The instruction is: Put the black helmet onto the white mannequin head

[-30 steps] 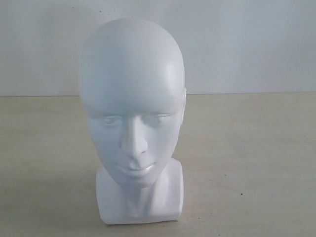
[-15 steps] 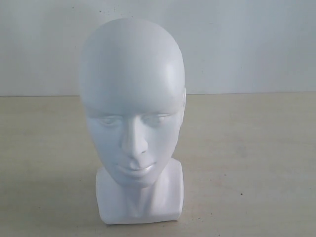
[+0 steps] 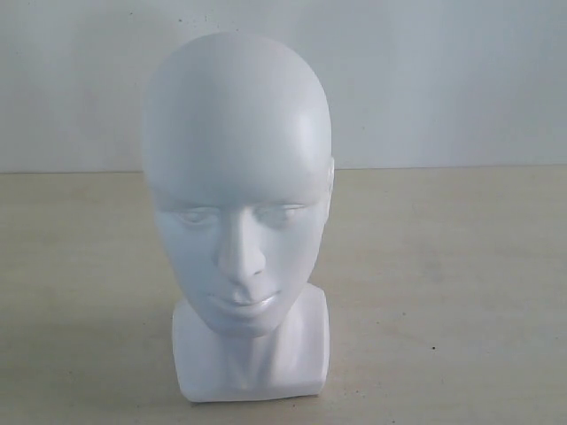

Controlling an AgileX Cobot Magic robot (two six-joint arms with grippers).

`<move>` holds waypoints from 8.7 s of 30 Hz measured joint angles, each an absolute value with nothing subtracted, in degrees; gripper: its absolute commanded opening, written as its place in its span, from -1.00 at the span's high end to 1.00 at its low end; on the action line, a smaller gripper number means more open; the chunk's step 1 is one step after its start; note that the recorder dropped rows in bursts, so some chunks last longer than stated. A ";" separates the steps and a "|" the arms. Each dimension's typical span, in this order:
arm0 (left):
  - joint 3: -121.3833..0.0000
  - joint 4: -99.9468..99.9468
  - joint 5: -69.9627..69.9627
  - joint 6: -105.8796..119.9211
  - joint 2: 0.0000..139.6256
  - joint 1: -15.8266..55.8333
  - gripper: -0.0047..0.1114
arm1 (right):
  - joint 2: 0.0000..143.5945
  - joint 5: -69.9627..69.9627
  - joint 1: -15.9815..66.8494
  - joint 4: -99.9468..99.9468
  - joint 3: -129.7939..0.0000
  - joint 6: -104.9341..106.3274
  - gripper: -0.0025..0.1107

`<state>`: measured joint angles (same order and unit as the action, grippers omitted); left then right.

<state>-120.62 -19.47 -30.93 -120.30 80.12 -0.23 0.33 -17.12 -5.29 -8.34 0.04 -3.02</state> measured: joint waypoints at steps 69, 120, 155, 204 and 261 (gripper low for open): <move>-57.07 -5.13 -64.70 -119.83 81.07 28.48 0.84 | 0.33 -17.01 -5.29 -8.34 0.04 -3.02 0.96; -40.83 -5.10 -69.00 -119.40 73.35 31.40 0.84 | 0.33 -17.01 -5.29 -8.34 0.04 -3.02 0.96; -38.85 -8.77 -70.81 -120.45 74.16 26.80 0.84 | 0.33 -17.01 -5.29 -8.34 0.04 -3.02 0.96; -33.75 -13.23 -71.28 -120.46 77.14 22.77 0.84 | 0.33 -17.01 -5.29 -8.55 0.04 -3.02 0.96; -23.63 -35.42 -70.20 -109.68 76.58 9.89 0.84 | 0.33 -16.79 -5.29 -8.55 0.04 -3.02 0.96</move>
<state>-23.63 -35.42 -70.20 -109.68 76.58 9.89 0.33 -16.79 -5.29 -8.55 0.04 -3.02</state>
